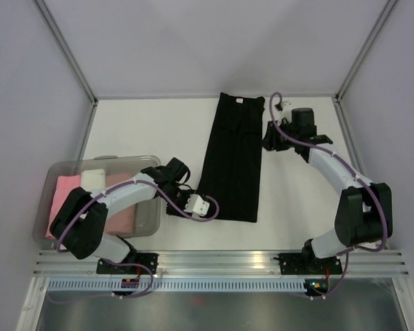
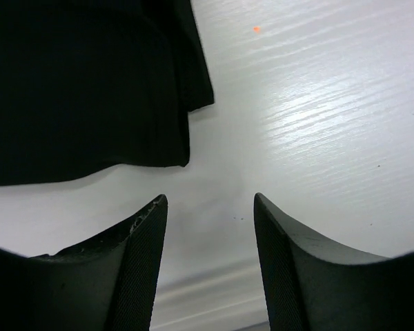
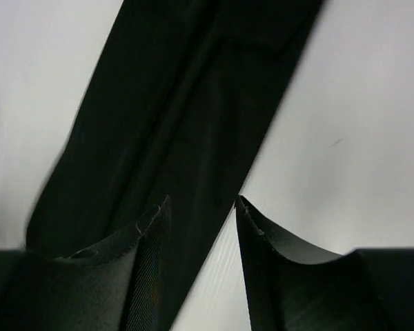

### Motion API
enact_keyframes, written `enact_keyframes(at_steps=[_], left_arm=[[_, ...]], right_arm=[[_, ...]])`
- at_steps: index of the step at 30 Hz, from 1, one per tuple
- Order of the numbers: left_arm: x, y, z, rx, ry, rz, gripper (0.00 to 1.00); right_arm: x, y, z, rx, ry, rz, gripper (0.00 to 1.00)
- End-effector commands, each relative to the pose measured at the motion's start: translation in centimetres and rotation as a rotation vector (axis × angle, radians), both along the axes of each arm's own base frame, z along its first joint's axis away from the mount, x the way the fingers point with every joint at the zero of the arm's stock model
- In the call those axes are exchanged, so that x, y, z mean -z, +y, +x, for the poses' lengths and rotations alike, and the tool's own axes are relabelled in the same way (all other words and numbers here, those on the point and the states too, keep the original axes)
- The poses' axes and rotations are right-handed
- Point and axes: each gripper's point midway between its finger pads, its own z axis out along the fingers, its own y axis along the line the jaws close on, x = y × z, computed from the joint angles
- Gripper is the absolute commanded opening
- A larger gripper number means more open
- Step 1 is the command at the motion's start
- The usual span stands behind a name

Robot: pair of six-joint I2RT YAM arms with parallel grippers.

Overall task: Roll the t-shirts
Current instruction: Roll the tshirt

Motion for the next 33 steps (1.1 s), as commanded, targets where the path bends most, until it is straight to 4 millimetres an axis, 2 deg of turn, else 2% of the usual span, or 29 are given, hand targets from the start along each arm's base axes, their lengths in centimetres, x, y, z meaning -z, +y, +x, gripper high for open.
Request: enact_keyframes(at_steps=[1,2,3,4,5,6,7,8,9,10,12,14,16,20,27,29,33], left_arm=[[-1.0,-2.2,0.0,0.19,-0.092,-0.142,0.59],[-0.9,-2.2,0.0,0.2,-0.094,-0.143,0.59],[-0.8,-2.4,0.2,0.209,-0.103,-0.147,0.59],[-0.7,-2.5,0.2,0.214,-0.104,-0.154,0.59],[-0.7,-2.7,0.3,0.23,-0.112,-0.163,0.59],[-0.6,-2.9,0.4,0.244,-0.122,-0.168,0.59],[-0.4,-2.9,0.3,0.253,-0.122,-0.17,0.59],[-0.5,-3.1,0.2,0.277,-0.134,-0.179,0.59],[-0.1,-2.9,0.0,0.284,-0.129,-0.178,0.59],[0.1,-2.8,-0.4,0.295,-0.124,-0.178,0.59],[0.6,-2.9,-1.2,0.329,-0.117,-0.19,0.6],[0.8,-3.1,-1.7,0.352,-0.116,-0.197,0.6],[0.8,-3.6,-1.4,0.344,-0.124,-0.204,0.6],[0.5,-4.1,0.0,0.311,-0.161,-0.199,0.6],[2.1,-3.4,-0.6,0.321,-0.137,-0.166,0.58],[2.1,-3.5,-0.8,0.327,-0.13,-0.172,0.56],[2.2,-3.7,-0.8,0.332,-0.121,-0.18,0.47]], right_arm=[[5.6,4.9,-9.1,-0.432,0.074,-0.187,0.5],[6.1,5.7,-11.1,-0.53,0.065,-0.221,0.51],[5.2,6.5,-12.8,-0.649,-0.006,-0.251,0.52],[5.6,7.0,-14.5,-0.721,-0.015,-0.269,0.52],[6.8,7.6,-17.0,-0.805,-0.012,-0.272,0.54],[5.7,7.7,-17.9,-0.837,-0.088,-0.279,0.55],[5.4,7.8,-18.1,-0.879,-0.161,-0.31,0.56],[6.6,7.6,-19.6,-0.916,-0.167,-0.317,0.58],[5.9,7.7,-20.1,-0.942,-0.242,-0.339,0.59],[7.0,7.4,-21.2,-1.014,-0.27,-0.382,0.59],[7.5,7.6,-22.2,-1.079,-0.312,-0.443,0.59],[9.3,7.9,-23.7,-1.187,-0.302,-0.502,0.59],[10.3,8.6,-24.9,-1.271,-0.293,-0.54,0.59],[12.2,8.7,-25.3,-1.344,-0.267,-0.616,0.57],[14.4,8.2,-25.2,-1.408,-0.236,-0.668,0.54],[14.9,8.3,-25.0,-1.413,-0.237,-0.675,0.5],[15.4,8.2,-24.8,-1.423,-0.242,-0.695,0.37]])
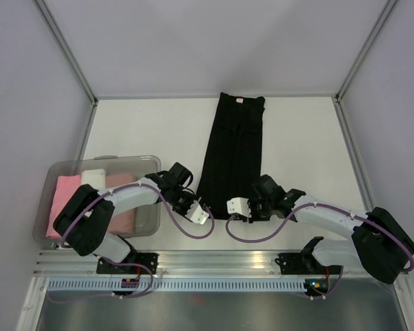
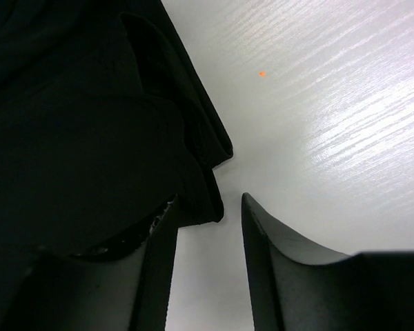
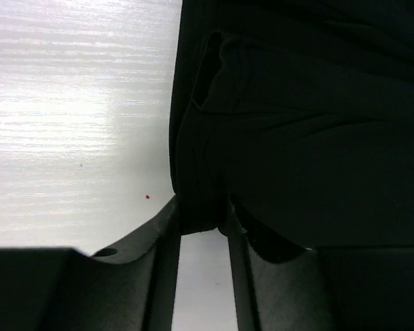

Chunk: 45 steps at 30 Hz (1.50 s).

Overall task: Roll the t-shirts
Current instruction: Roll the tshirt

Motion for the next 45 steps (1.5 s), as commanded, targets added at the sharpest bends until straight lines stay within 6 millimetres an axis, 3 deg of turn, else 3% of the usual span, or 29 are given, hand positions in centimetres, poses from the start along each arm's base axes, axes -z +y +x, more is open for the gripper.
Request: enact_keyframes(at_steps=[1,4,9,15,21,27,45], left_arm=[[0.4,-0.7,-0.8,0.057,0.022,-0.031,0.45],[0.5,-0.9,-0.6,0.058,0.023,-0.031,0.33],[0.1,-1.1,-0.1,0.019,0.034,-0.026,0.03],[-2.4,-2.2,1.0,-0.1,0.133,-0.058,0.02],[-3.6,-2.4,1.7,-0.148,0.183,-0.077,0.02],[-5.5,-3.4,4.2,-0.259,0.262,-0.119,0.02],[-4.0,-2.4,9.4,-0.544,0.407,-0.038,0.02]], right_arm=[[0.9,-0.2,0.1,-0.046,-0.019,-0.027,0.32],[0.7,0.1,0.3,-0.041,-0.017,-0.016,0.22],[-0.6,1.0,0.4,-0.025,-0.001,0.029,0.13],[-2.6,1.5,1.1,0.039,0.084,0.13,0.0],[-3.7,1.4,2.6,0.117,0.109,0.199,0.0],[-4.8,1.2,4.8,0.246,0.132,0.284,0.0],[-3.6,-0.8,9.6,0.532,0.199,0.304,0.06]])
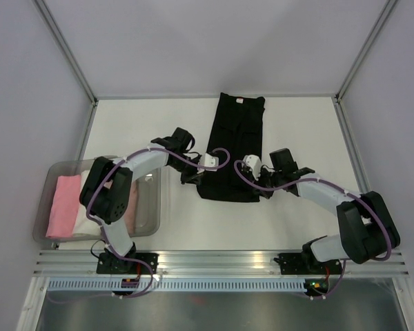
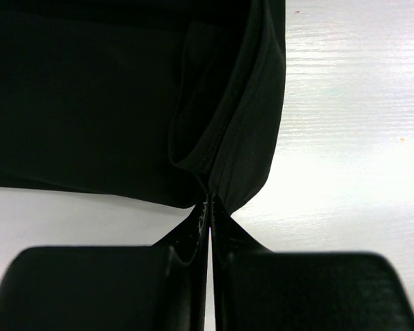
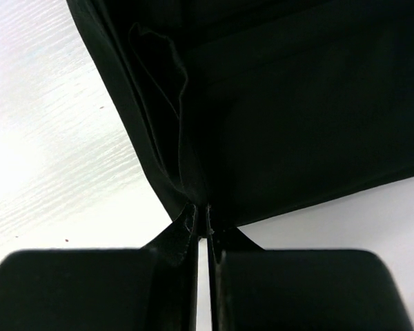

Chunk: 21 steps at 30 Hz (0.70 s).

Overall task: Roll the t-shirts
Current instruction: Roll the tshirt

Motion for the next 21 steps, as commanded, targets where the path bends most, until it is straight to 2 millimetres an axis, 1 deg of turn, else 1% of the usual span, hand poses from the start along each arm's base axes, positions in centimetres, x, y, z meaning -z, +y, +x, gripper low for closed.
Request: enact_keyframes(at_steps=[1,5,6,7,8,9,11,13,16,18,19,21], left_arm=[[-0.6,-0.4,0.6,-0.061,0.05,-0.002,0.02],[-0.3,-0.4,0.7,-0.085,0.074,0.006,0.02],[-0.5,-0.5,0.9,-0.091,0.072,0.006,0.02],[-0.5,-0.6,1.0,-0.097,0.075,0.004,0.02],[-0.6,-0.7,1.0,-0.112,0.091,0.005,0.02],[-0.9,-0.9,1.5,-0.12,0.088,-0.003,0.02],[-1.4,-1.2,1.6,-0.133,0.097,-0.015,0.02],[-1.7,-1.4,1.7,-0.144,0.103,-0.023,0.02],[-1.8,-1.5,1.9,-0.154,0.107,-0.02,0.02],[-1.6,-1.4,1.8,-0.159,0.111,-0.012,0.02],[-1.5,-1.3,1.9,-0.162,0.112,-0.008,0.02],[-1.2,-1.2,1.9,-0.172,0.116,0.004,0.02]], right_arm=[[-1.2,0.3,1.9,0.049,-0.023,0.031,0.07],[-1.2,-0.5,2.8,0.124,-0.006,0.027,0.24],[-1.2,-0.7,3.0,0.151,0.005,0.03,0.27],[-1.3,-0.8,3.3,0.173,0.004,0.035,0.28],[-1.7,-1.2,3.6,0.201,0.001,0.048,0.3],[-1.9,-1.4,3.8,0.22,0.003,0.059,0.32],[-3.0,-1.9,4.5,0.285,0.002,0.095,0.38],[-4.1,-2.4,4.7,0.323,0.0,0.112,0.41],[-5.3,-2.4,4.5,0.333,-0.003,0.133,0.41],[-6.5,-1.7,4.1,0.341,0.009,0.189,0.41],[-6.7,-1.5,4.1,0.356,0.01,0.212,0.4],[-6.8,-0.4,3.4,0.365,0.035,0.242,0.36]])
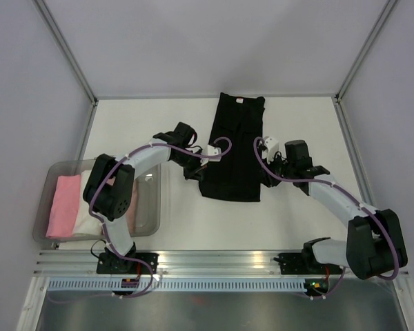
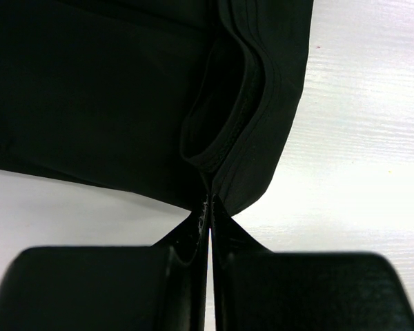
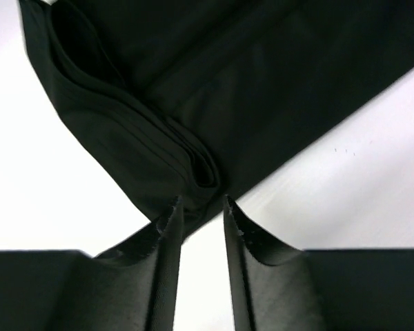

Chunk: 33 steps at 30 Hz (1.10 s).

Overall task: Roll the t-shirts
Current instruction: Roll the tshirt

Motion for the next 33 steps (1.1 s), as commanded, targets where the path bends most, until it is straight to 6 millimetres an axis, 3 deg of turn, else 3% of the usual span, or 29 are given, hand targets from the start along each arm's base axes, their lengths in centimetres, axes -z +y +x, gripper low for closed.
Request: enact_keyframes(at_steps=[1,3,6,11,15,18,23,33], left_arm=[[-0.3,-0.4,0.5,-0.037,0.026,-0.004,0.02],[-0.2,-0.4,0.8,-0.05,0.028,0.004,0.02],[-0.3,-0.4,1.2,-0.065,0.029,0.011,0.02],[-0.1,-0.3,1.3,-0.075,0.029,0.021,0.02],[0.1,-0.1,1.3,-0.094,0.039,0.035,0.02],[0.1,-0.2,1.5,-0.119,0.055,0.04,0.02],[0.4,-0.2,1.3,-0.144,0.081,0.045,0.02],[0.3,-0.1,1.2,-0.142,0.08,0.047,0.02]], right_arm=[[-2.0,2.4,-0.3,0.007,-0.006,0.112,0.32],[-1.7,4.8,-1.4,-0.045,0.017,0.136,0.28],[-0.4,6.2,-1.9,-0.002,0.088,0.192,0.24],[1.3,5.6,-0.1,0.106,0.155,0.13,0.25],[0.6,5.7,0.5,0.177,0.177,0.166,0.31],[-0.2,4.3,1.1,0.322,0.15,0.179,0.41],[2.3,1.8,0.5,0.476,0.214,0.104,0.47],[4.9,1.1,-0.1,0.495,0.268,0.046,0.48]])
